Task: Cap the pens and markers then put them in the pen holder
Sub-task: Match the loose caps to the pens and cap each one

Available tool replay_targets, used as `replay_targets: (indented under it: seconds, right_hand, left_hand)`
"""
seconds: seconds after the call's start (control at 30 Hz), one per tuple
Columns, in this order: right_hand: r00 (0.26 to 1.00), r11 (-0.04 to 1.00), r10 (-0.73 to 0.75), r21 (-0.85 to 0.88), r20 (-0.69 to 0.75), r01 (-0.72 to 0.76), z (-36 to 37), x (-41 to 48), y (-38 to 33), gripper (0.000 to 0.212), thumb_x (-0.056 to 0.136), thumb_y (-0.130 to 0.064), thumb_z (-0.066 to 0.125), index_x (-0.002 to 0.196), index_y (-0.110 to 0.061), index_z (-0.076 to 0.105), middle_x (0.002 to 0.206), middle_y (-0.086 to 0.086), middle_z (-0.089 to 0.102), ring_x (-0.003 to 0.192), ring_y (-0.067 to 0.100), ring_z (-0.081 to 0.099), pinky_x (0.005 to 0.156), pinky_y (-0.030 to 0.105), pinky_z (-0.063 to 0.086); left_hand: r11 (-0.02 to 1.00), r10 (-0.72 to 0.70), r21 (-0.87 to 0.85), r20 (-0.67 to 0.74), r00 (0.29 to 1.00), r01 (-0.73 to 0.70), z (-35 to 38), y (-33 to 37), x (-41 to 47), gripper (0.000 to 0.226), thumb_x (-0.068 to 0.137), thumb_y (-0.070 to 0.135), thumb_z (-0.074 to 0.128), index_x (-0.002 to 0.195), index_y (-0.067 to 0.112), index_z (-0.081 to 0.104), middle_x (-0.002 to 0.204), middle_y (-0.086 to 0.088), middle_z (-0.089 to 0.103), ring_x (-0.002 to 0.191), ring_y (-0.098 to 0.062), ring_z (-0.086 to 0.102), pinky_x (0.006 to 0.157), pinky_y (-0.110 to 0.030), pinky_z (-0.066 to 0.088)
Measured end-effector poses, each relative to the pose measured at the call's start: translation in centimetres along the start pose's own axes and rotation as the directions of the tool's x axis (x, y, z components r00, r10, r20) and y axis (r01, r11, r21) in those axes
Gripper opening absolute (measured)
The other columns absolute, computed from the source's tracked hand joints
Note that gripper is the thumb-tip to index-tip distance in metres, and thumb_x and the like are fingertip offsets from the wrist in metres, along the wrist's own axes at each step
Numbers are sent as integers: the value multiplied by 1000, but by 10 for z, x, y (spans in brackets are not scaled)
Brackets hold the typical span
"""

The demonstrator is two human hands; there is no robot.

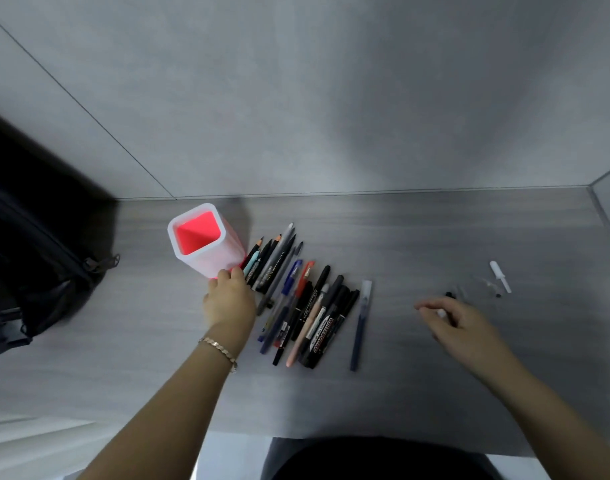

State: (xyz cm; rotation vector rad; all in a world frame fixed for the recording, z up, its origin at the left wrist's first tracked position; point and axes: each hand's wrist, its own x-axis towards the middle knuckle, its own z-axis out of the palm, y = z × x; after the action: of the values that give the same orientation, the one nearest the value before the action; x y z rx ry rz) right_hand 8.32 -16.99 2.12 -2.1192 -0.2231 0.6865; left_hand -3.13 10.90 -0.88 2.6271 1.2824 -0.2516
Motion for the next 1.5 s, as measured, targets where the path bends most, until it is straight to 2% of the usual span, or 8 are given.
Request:
replay_targets:
  seconds: [0.37, 0.7, 0.87, 1.03, 1.13, 1.2, 1.3, 1.5]
  right_hand:
    - [997, 993, 71, 93, 14, -72, 2, -6, 6, 14, 88, -9, 53, 96, -7, 64, 60, -14, 46, 48, -3, 51, 48, 7, 35]
    - [994, 984, 107, 142, 18, -109, -1, -11, 2, 14, 89, -9, 52, 96, -7, 64, 61, -12, 47, 56, 0, 41, 48, 6, 34]
    - [987, 948, 162, 278, -14, -151, -7, -18, -1, 22, 92, -6, 42, 103, -14, 60, 67, -1, 49, 60, 11, 43, 56, 21, 35]
    - [982, 749, 181, 655, -52, -103, -7, -21, -15, 28, 93, 2, 34, 108, -11, 53, 71, 4, 51, 54, 5, 52, 50, 11, 45]
    - [991, 422, 134, 906, -30, -30, -7, -22, -26, 35, 62, -16, 72, 93, -16, 55, 67, 4, 65, 62, 9, 65, 61, 18, 56]
    - [995, 253, 101, 967, 14, -39, -9, -23, -34, 51, 40, -24, 75, 88, -15, 59, 70, 4, 72, 72, 16, 71, 67, 27, 59]
    - [995, 158, 92, 986, 38, -52, -13, -28, -44, 38, 43, -18, 69, 81, -14, 63, 78, 10, 73, 82, 22, 72, 66, 27, 58]
    - [997, 203, 67, 978, 25, -38, -10, -39, -53, 42, 52, -20, 64, 93, -13, 56, 84, 8, 74, 89, 21, 71, 69, 24, 57]
  left_hand:
    - [953, -138, -255, 112, 984, 163, 6, -9, 18, 26, 87, 14, 56, 101, -8, 53, 104, -29, 60, 98, -43, 55, 76, -40, 42]
    - [961, -157, -194, 199, 967, 196, 10, -19, 35, 30, 86, 17, 54, 90, -12, 59, 96, -34, 62, 90, -44, 59, 70, -38, 43]
    - [981, 98, -169, 16, 995, -93, -16, 11, -15, 26, 91, 11, 42, 74, -4, 54, 75, -20, 55, 76, -35, 53, 72, -42, 47]
    - [554, 194, -817, 315, 929, 161, -41, 64, -92, 18, 94, 11, 41, 77, 15, 45, 56, -2, 50, 39, -7, 40, 38, -22, 35]
    - [399, 303, -883, 382, 873, 248, -47, 83, -124, 15, 93, 11, 44, 81, 17, 50, 50, 2, 47, 35, -2, 33, 36, -15, 27]
    - [343, 393, -905, 382, 837, 252, -50, 92, -139, 11, 91, 10, 47, 86, 17, 54, 49, 3, 49, 34, -2, 33, 34, -13, 26]
    - [324, 450, -922, 346, 823, 211, -52, 98, -150, 12, 88, 10, 52, 87, 18, 60, 49, 2, 54, 35, -5, 35, 35, -14, 30]
    - [335, 448, -922, 337, 828, 194, -56, 100, -154, 17, 85, 10, 56, 82, 25, 64, 50, -1, 60, 35, -5, 38, 36, -14, 32]
